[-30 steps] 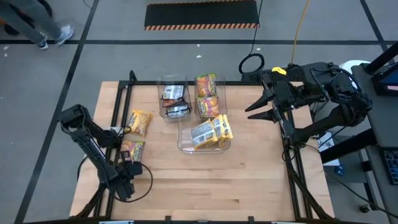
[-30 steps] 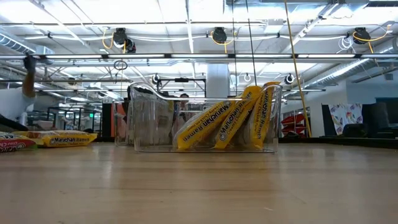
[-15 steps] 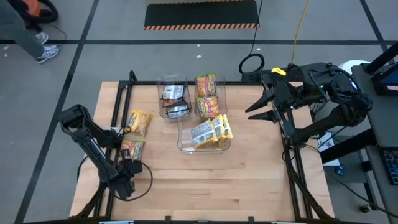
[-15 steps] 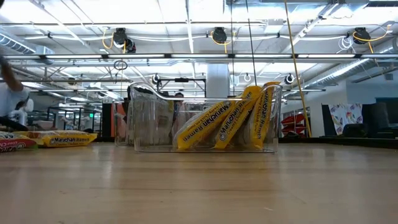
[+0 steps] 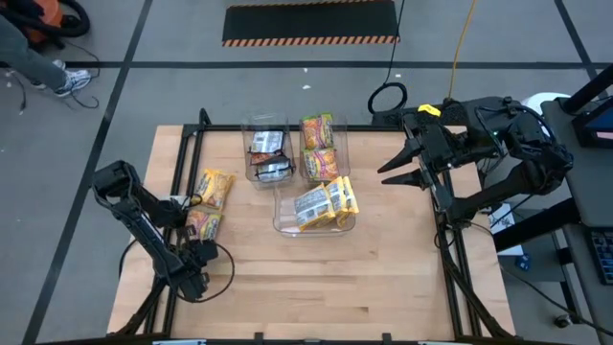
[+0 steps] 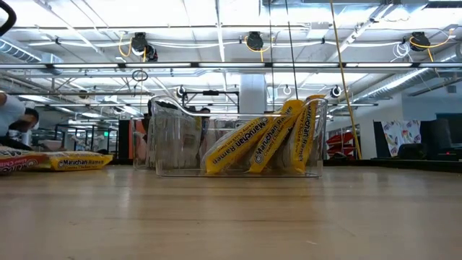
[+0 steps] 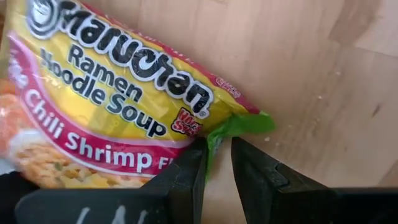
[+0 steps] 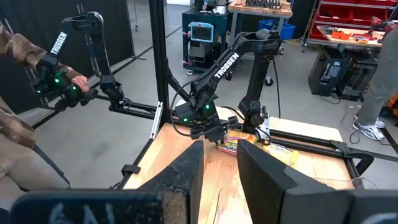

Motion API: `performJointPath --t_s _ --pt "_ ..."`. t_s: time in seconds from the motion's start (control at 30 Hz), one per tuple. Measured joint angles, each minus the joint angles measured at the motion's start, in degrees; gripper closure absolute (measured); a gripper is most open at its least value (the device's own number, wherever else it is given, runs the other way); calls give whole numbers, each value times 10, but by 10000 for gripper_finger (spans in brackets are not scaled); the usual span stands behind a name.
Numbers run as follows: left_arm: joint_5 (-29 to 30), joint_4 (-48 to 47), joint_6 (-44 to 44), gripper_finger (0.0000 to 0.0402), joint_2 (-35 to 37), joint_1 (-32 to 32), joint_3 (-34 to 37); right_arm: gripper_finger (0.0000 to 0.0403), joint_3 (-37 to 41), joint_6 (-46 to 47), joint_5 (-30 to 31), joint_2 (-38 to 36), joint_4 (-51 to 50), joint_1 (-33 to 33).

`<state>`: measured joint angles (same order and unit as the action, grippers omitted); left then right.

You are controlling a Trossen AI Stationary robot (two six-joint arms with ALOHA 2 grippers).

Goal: Sort Maruchan noodles
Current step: Put the green noodle pack into the top right transparent bin

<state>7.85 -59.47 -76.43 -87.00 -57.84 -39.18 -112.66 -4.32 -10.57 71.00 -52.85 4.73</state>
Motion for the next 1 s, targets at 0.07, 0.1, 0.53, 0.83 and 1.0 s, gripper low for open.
performJointPath --t_s 0.07,0.1,0.53,0.83,1.0 --pt "1 10 -7 324 1 0 5 310 0 0 0 0 0 0" --pt "1 18 -8 330 2 0 8 310 0 0 0 0 0 0" --pt "-3 45 -92 399 1 8 5 310 0 0 0 0 0 0" --pt "-5 58 -111 400 43 31 -28 310 0 0 0 0 0 0" --pt "12 43 -111 401 75 38 -52 310 0 0 0 0 0 0"
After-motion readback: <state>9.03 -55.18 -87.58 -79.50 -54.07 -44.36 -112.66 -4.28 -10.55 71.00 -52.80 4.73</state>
